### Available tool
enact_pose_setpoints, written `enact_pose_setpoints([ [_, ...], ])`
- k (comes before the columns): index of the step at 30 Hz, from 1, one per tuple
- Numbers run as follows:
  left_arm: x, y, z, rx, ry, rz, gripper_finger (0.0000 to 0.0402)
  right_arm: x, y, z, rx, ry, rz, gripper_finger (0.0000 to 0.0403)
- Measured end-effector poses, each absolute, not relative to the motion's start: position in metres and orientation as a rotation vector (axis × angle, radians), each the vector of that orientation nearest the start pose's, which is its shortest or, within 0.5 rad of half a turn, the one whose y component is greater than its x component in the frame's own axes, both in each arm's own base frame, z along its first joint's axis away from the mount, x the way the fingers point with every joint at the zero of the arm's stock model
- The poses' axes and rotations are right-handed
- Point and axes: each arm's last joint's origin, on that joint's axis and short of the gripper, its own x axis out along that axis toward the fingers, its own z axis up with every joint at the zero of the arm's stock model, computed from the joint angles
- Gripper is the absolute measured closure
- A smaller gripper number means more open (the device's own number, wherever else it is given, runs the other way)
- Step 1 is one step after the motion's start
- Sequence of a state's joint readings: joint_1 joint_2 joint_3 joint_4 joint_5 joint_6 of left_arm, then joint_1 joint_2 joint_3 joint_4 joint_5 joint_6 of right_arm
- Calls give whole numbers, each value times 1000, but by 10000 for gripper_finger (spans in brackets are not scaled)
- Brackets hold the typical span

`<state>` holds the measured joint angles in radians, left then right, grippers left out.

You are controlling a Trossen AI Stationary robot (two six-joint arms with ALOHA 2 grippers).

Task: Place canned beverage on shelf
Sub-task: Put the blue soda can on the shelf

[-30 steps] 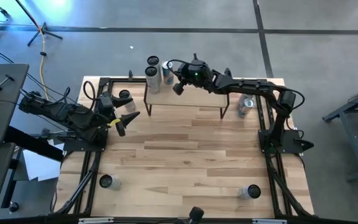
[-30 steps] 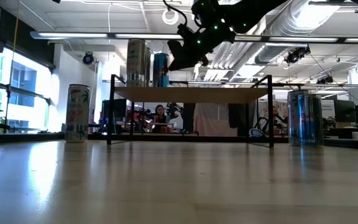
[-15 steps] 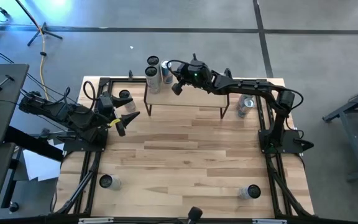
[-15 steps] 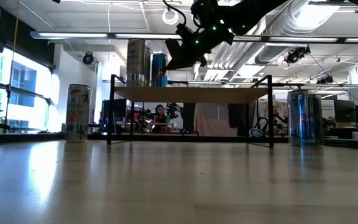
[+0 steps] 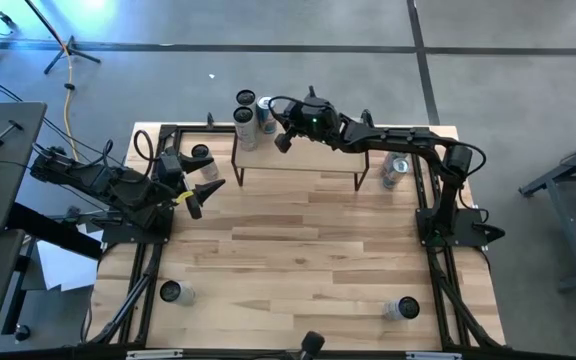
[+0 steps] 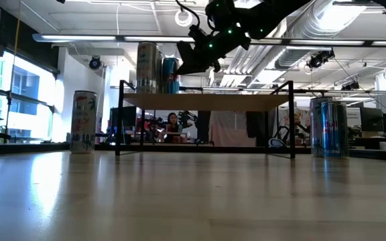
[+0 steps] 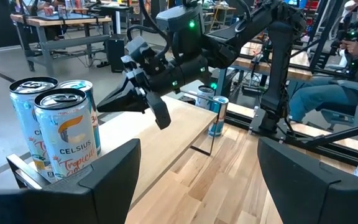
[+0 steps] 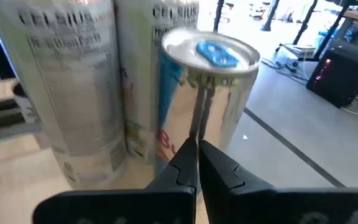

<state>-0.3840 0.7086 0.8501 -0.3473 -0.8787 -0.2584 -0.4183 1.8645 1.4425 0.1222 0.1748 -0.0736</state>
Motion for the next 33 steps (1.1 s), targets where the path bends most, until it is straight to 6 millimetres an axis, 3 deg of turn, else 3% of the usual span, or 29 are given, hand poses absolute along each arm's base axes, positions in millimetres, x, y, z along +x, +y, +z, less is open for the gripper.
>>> enact_pose_setpoints([
  [6,136,-31,352,-130,103,510,106,393,-180,283,-41,373,-580,403],
  [13,136,-31,352,-129,102,517,106,366,-168,306,-51,495,-556,403],
  [20,136,-31,352,-131,100,518,106,320,-147,319,-44,621,-515,403],
  [27,137,-31,352,-185,84,508,106,254,-110,318,85,479,-519,403],
  [33,137,-31,352,-197,80,511,106,223,-74,319,203,317,-392,403],
])
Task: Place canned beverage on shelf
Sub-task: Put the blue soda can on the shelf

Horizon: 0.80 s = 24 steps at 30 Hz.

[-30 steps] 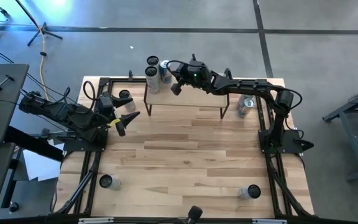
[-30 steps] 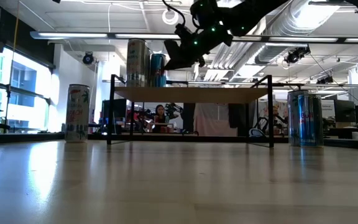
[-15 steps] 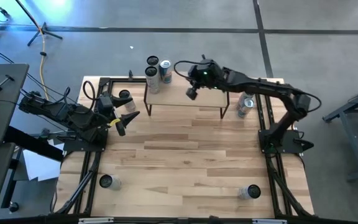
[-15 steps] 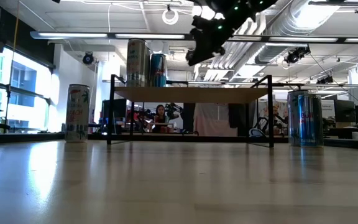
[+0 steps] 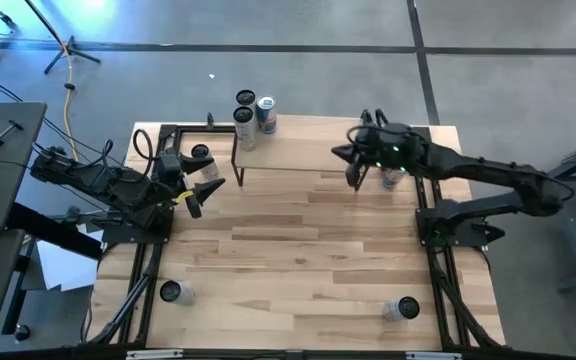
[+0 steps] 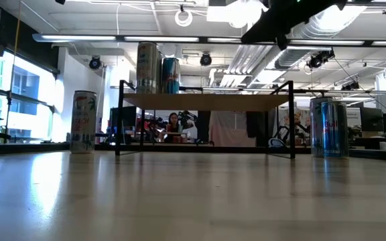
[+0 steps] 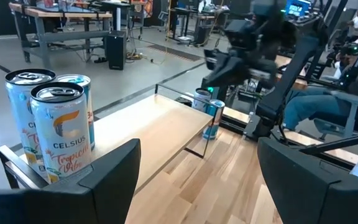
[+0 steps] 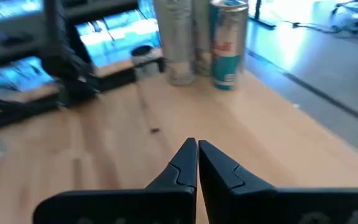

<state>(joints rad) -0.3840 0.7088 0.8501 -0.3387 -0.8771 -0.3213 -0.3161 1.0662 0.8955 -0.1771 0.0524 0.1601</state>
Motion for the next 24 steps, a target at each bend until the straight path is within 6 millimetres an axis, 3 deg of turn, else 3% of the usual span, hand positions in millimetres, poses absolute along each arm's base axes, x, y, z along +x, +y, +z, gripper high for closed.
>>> enact_pose_setpoints([
  [10,136,-31,352,-140,90,530,106,229,-36,328,371,194,-246,403],
  [15,137,-33,352,-91,119,446,106,232,-22,333,468,135,-230,403],
  [24,146,-33,350,-232,32,316,106,233,-1,338,470,65,-266,403],
])
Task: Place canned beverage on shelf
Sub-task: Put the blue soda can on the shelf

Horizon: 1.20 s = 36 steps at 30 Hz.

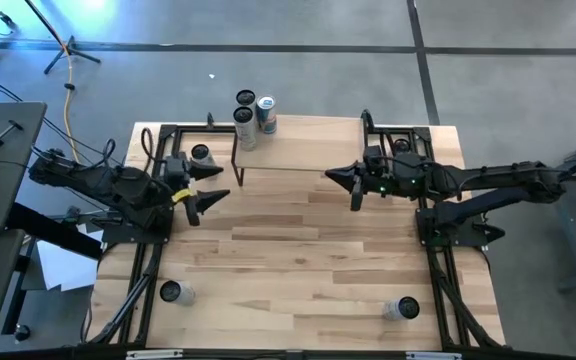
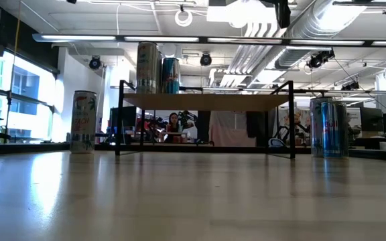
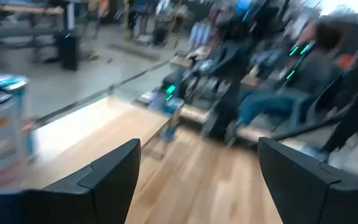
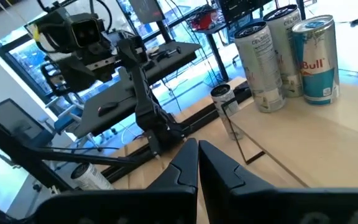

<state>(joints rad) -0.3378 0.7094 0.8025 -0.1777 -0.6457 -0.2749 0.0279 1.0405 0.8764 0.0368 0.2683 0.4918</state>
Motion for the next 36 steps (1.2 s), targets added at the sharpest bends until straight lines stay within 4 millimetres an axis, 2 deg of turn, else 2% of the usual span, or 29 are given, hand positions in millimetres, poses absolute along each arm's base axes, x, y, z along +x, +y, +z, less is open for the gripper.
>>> enact_pose_setpoints([
  [6,163,-34,345,-274,-199,203,106,233,9,338,422,80,-226,403],
  [15,192,-25,326,-317,-162,212,106,232,17,339,385,89,-185,403],
  [20,193,-23,333,-298,-239,192,106,233,17,342,393,49,-181,403],
  [27,193,-23,333,-257,-225,199,106,233,15,350,395,-43,-223,403],
  [36,193,-23,332,-255,-219,200,106,233,15,351,381,-45,-227,403],
])
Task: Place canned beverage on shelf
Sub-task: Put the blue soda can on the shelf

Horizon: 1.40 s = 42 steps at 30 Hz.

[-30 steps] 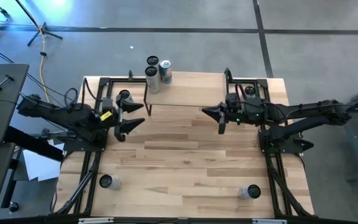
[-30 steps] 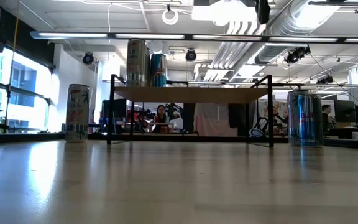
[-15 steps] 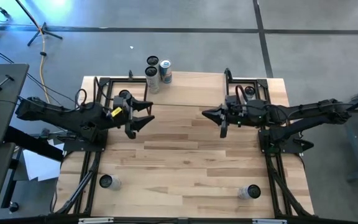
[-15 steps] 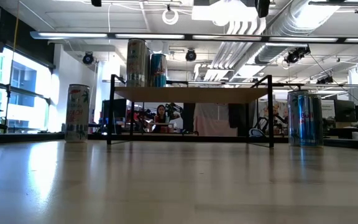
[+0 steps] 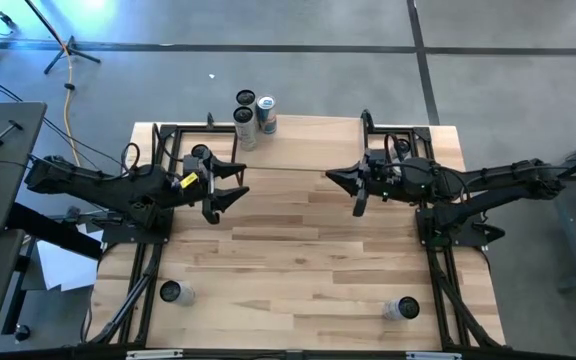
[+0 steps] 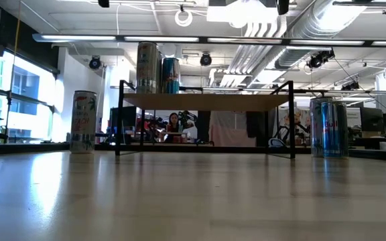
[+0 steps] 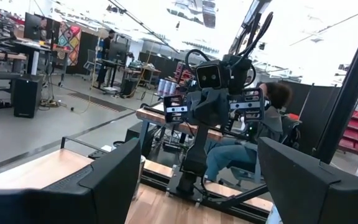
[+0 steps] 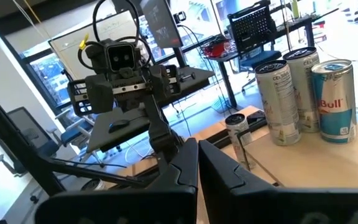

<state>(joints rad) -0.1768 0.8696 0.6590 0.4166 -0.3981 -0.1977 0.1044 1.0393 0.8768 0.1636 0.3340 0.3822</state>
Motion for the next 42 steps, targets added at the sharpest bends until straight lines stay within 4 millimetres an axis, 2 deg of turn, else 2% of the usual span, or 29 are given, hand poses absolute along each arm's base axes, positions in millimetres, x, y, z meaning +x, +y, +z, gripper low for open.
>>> enact_pose_setpoints([
  [12,193,-23,332,-255,-219,202,106,233,15,348,280,-8,-227,402],
  [15,193,-23,332,-255,-218,201,106,232,14,346,251,10,-274,394],
  [18,193,-23,332,-255,-218,201,106,232,12,346,242,10,-333,361],
  [21,193,-23,332,-269,-220,200,106,231,9,350,237,44,-372,303],
  [27,193,-23,332,-288,-219,198,106,230,8,366,160,339,-414,166],
  [30,193,-23,331,-285,-211,199,106,232,8,373,138,443,-432,116],
  [34,194,-23,330,-281,-198,201,106,233,9,386,153,469,-437,89],
  [42,194,-23,326,-274,-165,202,106,230,11,398,295,469,-383,86],
])
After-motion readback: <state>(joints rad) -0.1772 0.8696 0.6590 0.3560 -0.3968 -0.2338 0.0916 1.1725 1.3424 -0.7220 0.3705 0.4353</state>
